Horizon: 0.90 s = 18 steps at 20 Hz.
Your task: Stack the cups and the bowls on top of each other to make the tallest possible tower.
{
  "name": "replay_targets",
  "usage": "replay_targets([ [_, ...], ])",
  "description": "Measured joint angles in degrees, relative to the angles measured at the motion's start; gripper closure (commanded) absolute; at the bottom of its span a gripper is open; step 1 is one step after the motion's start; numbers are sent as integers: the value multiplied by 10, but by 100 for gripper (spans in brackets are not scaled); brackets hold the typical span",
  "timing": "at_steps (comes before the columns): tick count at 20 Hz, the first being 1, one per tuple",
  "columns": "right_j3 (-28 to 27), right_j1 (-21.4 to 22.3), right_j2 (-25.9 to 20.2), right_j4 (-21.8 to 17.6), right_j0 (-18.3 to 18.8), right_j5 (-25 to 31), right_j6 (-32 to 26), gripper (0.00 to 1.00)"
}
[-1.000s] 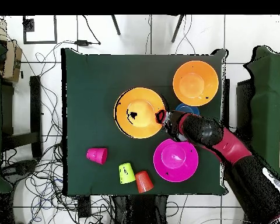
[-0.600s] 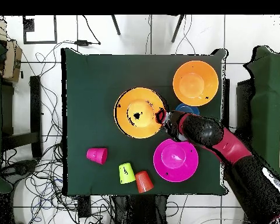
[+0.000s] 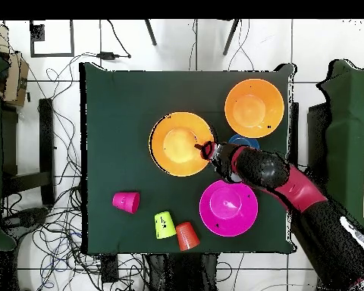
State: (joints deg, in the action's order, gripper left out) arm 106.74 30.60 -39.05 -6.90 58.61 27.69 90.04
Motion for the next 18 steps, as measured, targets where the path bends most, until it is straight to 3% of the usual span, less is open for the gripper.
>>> replay_targets([
  [18, 0, -15, -5, 0, 1, 0, 0, 0],
])
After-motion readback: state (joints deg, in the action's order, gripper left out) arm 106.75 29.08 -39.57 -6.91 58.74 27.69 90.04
